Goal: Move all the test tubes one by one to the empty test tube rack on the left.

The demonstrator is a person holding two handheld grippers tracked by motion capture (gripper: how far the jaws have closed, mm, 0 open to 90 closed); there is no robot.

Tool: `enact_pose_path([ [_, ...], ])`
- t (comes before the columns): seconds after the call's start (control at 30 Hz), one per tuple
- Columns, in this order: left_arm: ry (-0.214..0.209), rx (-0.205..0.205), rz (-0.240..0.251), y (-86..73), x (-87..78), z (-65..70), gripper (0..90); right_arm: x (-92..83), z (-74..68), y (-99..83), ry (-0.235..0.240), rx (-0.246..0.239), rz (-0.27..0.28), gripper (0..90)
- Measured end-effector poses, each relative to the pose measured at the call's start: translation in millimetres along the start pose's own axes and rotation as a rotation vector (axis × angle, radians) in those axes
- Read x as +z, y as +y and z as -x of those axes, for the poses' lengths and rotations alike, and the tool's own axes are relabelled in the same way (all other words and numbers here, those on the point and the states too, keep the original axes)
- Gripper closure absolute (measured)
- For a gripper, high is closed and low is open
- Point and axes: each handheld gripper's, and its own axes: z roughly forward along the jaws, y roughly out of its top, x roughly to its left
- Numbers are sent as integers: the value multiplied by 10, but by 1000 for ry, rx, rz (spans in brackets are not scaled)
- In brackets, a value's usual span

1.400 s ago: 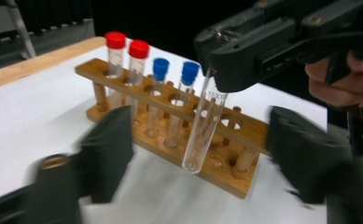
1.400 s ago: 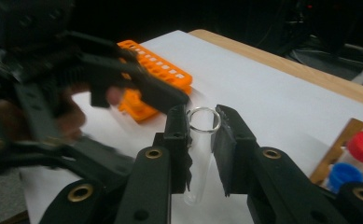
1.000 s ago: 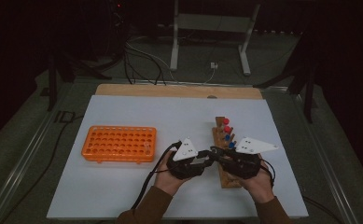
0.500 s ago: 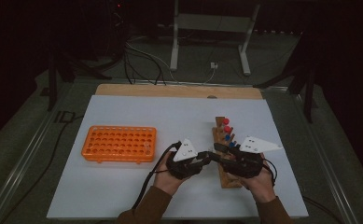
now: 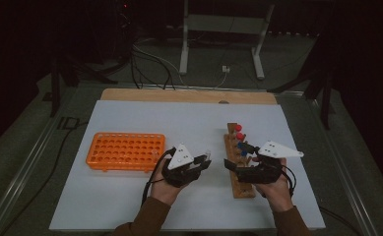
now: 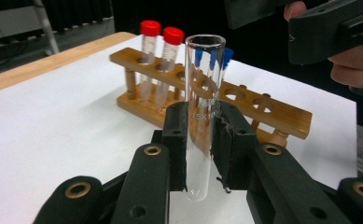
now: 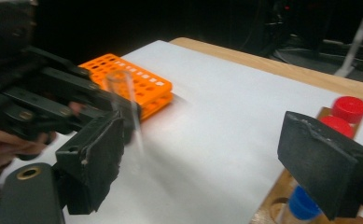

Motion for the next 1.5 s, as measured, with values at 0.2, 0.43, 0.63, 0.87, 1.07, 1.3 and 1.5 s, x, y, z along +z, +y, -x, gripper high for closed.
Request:
enact_pose_path([
  [0.2, 34, -10, 9, -35, -151, -88, 763, -4, 40, -27, -43, 1, -1, 15],
  [0.43, 65, -43, 34, -102, -330, -194, 763, -22, 79, -55, -81, 10, 5, 1],
  [0.63, 95, -55, 45, -133, -473, -282, 763, -52, 88, -58, -96, 7, 13, 1],
  [0.87, 141, -64, 61, -153, -653, -396, 763, -106, 121, -59, -106, 12, 26, 1],
  [1.07, 177, -76, 94, -142, -882, -521, 762, -151, 148, -54, -115, 21, 37, 1],
  [1.3, 225, -103, 100, -186, -1029, -649, 762, -160, 161, -55, -115, 27, 41, 1],
  [1.5, 268, -115, 89, -247, -1059, -717, 762, -177, 174, -54, -118, 28, 43, 2],
])
